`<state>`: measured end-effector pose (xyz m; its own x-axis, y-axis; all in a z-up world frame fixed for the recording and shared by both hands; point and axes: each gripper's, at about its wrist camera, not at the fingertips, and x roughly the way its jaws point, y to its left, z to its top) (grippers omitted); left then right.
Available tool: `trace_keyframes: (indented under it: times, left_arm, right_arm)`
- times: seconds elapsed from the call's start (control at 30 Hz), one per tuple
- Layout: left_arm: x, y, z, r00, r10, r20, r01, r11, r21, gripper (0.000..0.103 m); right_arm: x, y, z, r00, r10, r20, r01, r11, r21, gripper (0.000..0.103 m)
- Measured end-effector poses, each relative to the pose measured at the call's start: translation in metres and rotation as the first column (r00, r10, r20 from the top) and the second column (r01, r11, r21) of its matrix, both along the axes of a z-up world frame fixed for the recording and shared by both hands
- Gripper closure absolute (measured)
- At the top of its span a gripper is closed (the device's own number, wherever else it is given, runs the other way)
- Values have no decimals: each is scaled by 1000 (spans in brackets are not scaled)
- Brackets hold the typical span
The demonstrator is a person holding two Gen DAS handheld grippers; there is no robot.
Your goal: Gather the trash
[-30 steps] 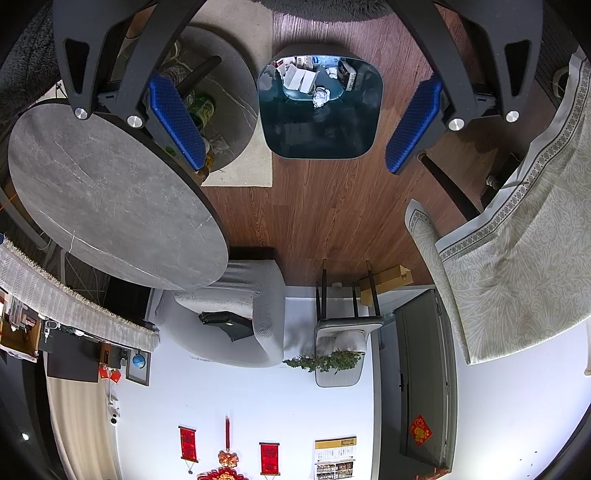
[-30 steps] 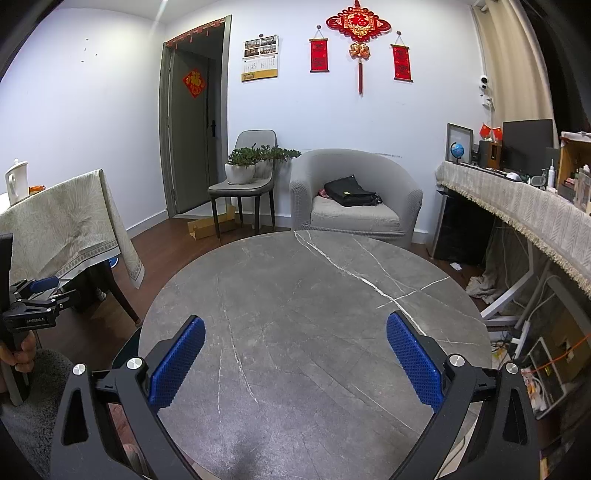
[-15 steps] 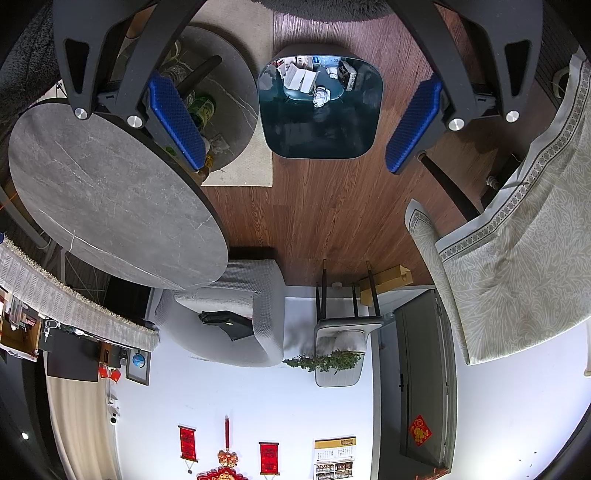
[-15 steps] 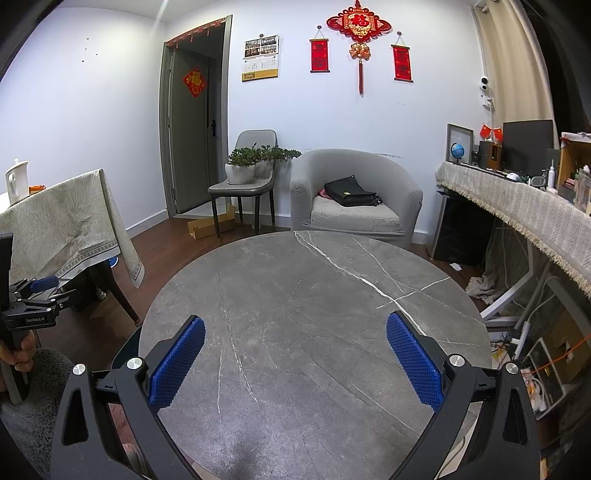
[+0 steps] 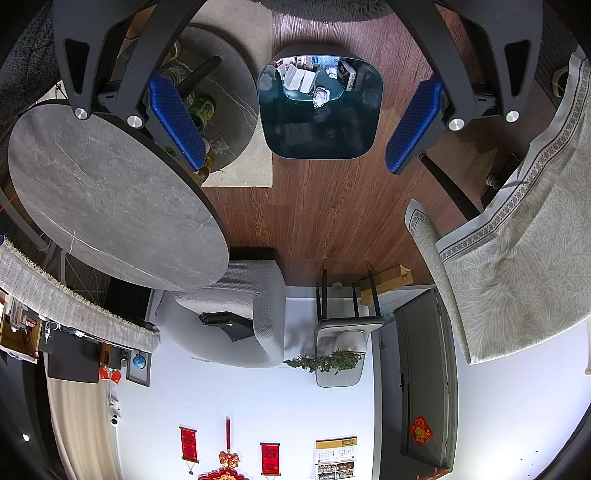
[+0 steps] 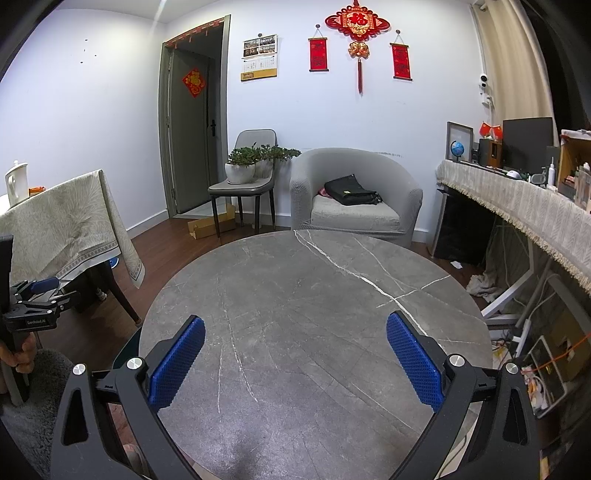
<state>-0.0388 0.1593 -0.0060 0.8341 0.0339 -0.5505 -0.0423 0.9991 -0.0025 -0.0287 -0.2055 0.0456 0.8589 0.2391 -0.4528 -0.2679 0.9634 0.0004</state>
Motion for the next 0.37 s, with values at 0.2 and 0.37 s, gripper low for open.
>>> trace_keyframes:
  times: [0.2,0.37]
  left_arm:
    - [0,0,0,1000,-3,-5,3,1000,-4,3]
    - [1,1,0,1000,-3,-6,3,1000,-3,3]
  right_arm:
    - [-1,0,0,1000,0,0,0,1000,-1,3]
    - [0,0,0,1000,0,-1,0,1000,0,3]
